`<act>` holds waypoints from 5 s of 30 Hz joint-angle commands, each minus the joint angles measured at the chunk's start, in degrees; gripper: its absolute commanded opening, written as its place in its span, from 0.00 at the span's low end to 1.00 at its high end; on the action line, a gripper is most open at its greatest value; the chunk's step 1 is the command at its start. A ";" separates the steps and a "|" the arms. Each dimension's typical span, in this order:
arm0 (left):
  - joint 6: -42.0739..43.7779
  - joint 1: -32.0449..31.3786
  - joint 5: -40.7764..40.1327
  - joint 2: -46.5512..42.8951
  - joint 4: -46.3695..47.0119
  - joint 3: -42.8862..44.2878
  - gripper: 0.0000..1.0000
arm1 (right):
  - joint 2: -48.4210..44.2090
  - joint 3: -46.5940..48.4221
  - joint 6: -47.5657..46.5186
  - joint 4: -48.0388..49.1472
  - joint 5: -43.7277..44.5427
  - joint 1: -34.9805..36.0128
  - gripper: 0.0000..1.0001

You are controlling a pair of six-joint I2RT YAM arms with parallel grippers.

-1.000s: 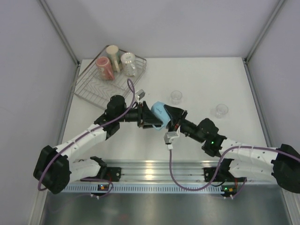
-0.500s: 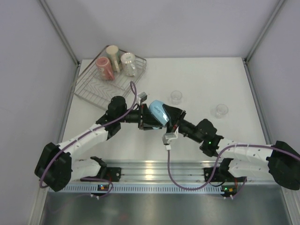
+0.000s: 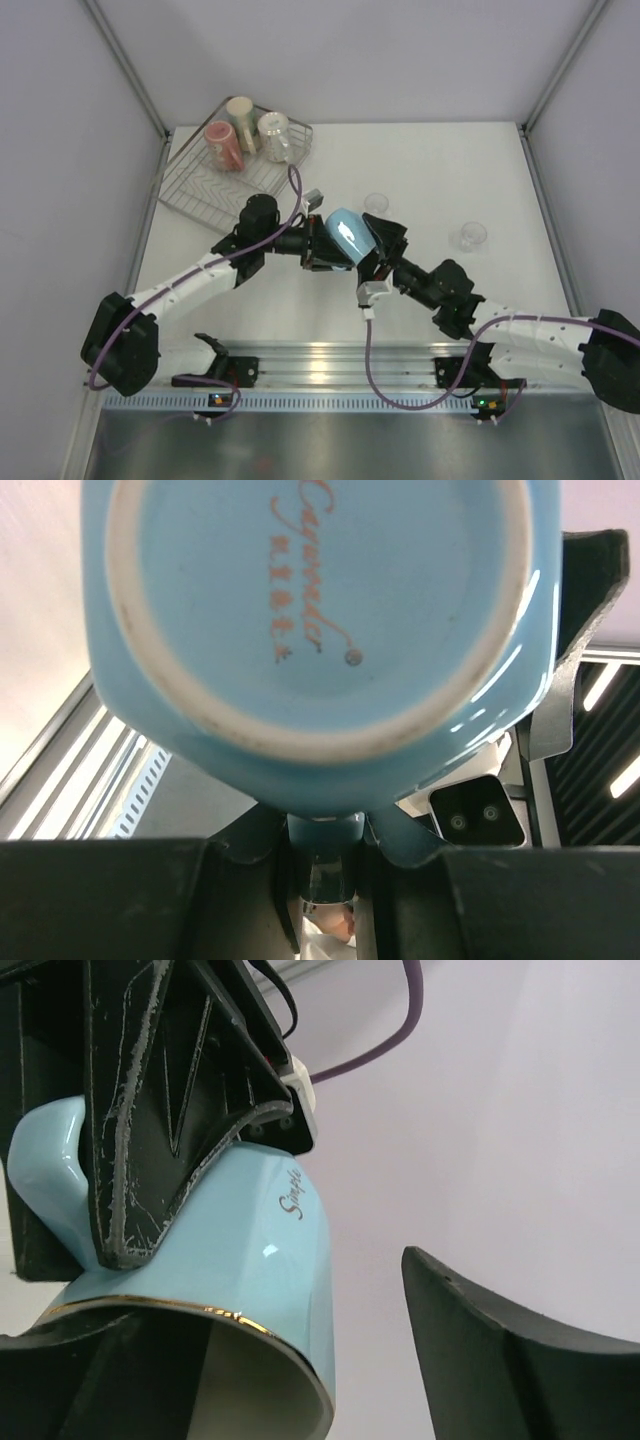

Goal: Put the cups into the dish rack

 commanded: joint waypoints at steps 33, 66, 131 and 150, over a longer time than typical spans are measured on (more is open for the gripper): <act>57.09 3.74 -75.07 12.97 -43.87 40.63 0.00 | -20.31 13.48 93.97 -58.05 26.92 2.01 0.77; 60.09 21.14 -70.07 34.85 -35.96 54.43 0.00 | -28.46 12.88 99.61 -66.68 24.47 2.01 0.81; 52.62 21.50 -68.05 43.30 -36.13 53.12 0.34 | -32.16 15.52 97.15 -71.52 27.99 2.09 0.82; 52.09 21.50 -65.51 25.74 -38.51 47.41 0.53 | -31.80 13.76 107.79 -75.47 30.19 2.09 0.83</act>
